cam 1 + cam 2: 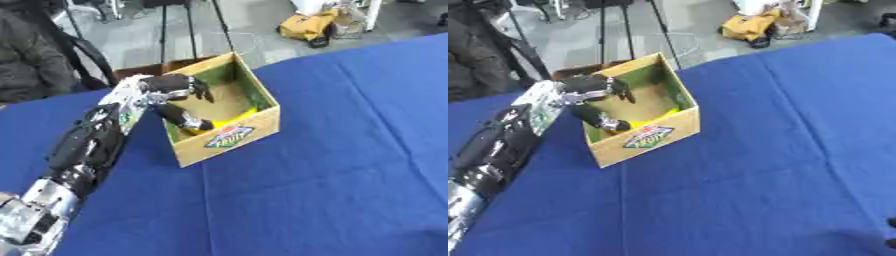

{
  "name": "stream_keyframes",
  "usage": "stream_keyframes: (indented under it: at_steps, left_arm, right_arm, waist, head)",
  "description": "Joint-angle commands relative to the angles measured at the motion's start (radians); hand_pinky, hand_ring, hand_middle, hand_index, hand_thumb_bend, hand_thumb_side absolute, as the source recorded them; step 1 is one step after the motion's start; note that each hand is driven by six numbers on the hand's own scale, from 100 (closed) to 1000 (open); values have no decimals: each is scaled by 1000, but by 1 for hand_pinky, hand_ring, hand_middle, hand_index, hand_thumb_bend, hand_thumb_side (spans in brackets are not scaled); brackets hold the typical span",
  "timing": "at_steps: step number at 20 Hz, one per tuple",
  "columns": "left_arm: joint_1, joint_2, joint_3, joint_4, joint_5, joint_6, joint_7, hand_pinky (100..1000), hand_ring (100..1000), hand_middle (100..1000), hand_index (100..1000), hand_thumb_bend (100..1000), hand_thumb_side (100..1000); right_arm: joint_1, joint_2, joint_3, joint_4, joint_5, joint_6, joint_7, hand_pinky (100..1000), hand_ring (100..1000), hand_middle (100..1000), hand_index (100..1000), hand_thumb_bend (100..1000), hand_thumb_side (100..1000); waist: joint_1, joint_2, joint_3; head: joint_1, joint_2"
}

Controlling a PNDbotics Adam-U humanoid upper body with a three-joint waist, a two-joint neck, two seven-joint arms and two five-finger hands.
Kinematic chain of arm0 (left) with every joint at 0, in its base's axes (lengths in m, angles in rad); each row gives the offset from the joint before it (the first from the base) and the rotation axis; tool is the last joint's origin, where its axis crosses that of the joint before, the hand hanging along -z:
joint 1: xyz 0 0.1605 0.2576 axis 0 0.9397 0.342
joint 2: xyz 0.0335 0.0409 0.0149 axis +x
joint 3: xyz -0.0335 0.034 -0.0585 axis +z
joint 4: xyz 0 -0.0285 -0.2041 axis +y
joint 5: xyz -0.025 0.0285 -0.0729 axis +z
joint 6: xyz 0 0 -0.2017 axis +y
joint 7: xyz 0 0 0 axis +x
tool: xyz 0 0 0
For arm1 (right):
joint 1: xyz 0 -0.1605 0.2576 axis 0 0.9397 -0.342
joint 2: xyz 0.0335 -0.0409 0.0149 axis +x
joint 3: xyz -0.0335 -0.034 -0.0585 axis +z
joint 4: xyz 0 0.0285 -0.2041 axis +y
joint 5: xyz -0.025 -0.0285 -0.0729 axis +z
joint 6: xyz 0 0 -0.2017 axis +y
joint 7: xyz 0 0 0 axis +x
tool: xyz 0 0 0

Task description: Pick up objects on the table and place them in the box.

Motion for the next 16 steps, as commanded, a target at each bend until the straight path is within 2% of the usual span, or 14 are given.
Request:
stream_keyframes:
  at_steps: [1,2,4,8,9,12,16]
  left_arm:
    - [-7,61,26,-69,78,15,50,739,703,679,796,513,855]
    - [1,72,31,-95,116,28,68,732,688,656,785,455,800]
    - [27,101,37,-161,217,53,94,729,679,637,779,395,741]
    - [151,172,62,-358,473,115,100,725,668,622,770,284,718]
    - [193,181,74,-412,540,141,96,723,662,616,768,235,744]
    - [302,164,103,-537,728,229,81,720,653,604,766,180,810]
    - [422,86,144,-672,925,328,68,717,642,591,760,114,961]
  right_arm:
    - [2,-11,-11,-6,1,0,-3,573,717,650,709,100,928]
    - [4,-10,-12,-5,1,0,-4,573,717,650,709,100,928]
    - [7,-8,-14,-2,0,0,-6,573,717,650,709,100,928]
    - [15,-4,-23,2,-2,-1,-14,574,717,651,709,100,927]
    - [17,-2,-25,1,-3,-2,-16,574,717,651,710,100,926]
    - [21,2,-30,0,-5,-4,-20,574,717,651,709,100,923]
    - [16,6,-31,-3,-13,-6,-20,574,717,651,709,100,919]
  waist:
    - [-14,-22,17]
    - [-16,-25,29]
    - [-20,-28,52]
    - [-32,-32,104]
    - [-35,-32,119]
    - [-44,-33,154]
    - [-54,-31,181]
  head:
    - [-10,10]
    - [-13,13]
    - [-22,18]
    - [-49,22]
    - [-53,23]
    - [-65,26]
    - [-73,27]
